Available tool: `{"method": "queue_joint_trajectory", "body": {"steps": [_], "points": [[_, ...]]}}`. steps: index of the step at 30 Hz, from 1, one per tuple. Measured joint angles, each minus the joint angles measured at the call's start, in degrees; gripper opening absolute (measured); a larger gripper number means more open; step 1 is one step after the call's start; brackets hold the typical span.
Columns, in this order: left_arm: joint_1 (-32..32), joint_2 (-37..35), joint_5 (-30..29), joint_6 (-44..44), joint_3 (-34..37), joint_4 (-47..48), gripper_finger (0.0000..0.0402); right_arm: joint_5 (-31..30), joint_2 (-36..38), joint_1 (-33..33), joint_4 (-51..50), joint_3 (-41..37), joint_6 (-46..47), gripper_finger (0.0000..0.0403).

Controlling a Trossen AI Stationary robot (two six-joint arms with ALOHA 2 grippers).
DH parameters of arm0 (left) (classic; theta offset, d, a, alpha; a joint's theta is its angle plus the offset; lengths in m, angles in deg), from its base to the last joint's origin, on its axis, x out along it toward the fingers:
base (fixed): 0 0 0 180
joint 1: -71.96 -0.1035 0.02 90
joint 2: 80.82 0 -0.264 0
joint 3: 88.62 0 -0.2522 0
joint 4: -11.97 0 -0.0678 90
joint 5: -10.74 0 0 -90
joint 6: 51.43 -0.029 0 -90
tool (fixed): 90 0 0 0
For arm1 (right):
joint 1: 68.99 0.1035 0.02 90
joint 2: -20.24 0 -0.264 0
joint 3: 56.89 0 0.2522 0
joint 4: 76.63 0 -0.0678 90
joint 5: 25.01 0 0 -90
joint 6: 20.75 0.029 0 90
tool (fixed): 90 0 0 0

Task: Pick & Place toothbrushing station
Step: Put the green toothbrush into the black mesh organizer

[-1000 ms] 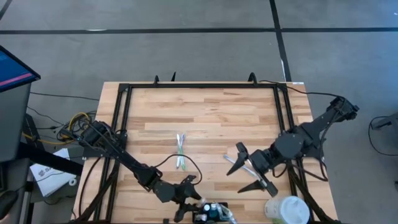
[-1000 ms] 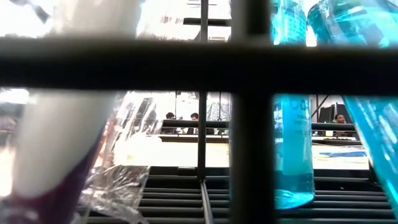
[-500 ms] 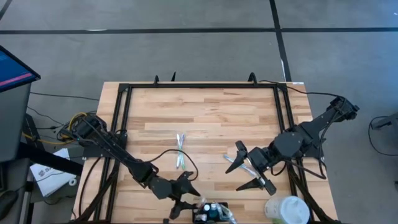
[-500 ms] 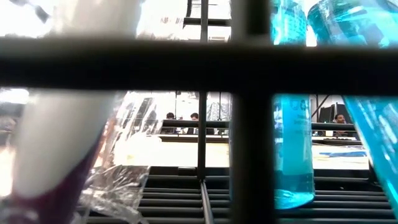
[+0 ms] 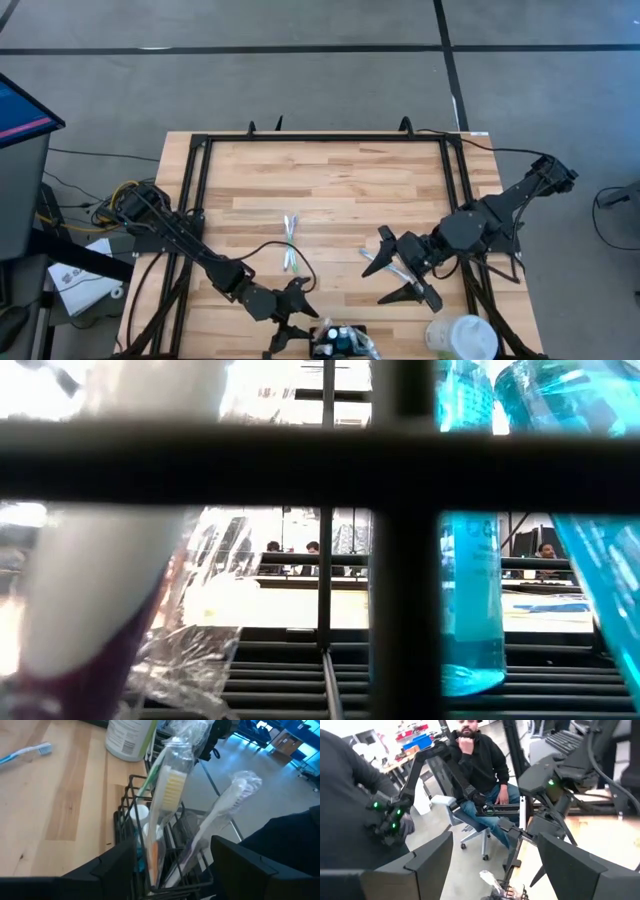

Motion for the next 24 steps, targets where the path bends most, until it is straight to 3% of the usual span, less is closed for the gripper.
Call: {"method": "queue_joint_trajectory", "body": {"steps": [5,15,24], "points": [[0.0,0.0,1.5,2.0,0.0,1.7,0.0246,0.0,0.0,-1.6,-0.9,0.0,3.5,0.0282],[-0.3,-6.5,2.8,7.5,0.0,18.3,0.0261,0.2,0.0,-3.5,-1.6,0.0,3.8,0.0282],[-0.9,-9.1,1.6,7.4,0.0,19.7,0.0241,0.1,0.0,-4.8,-1.3,0.0,3.8,0.0282]]}}
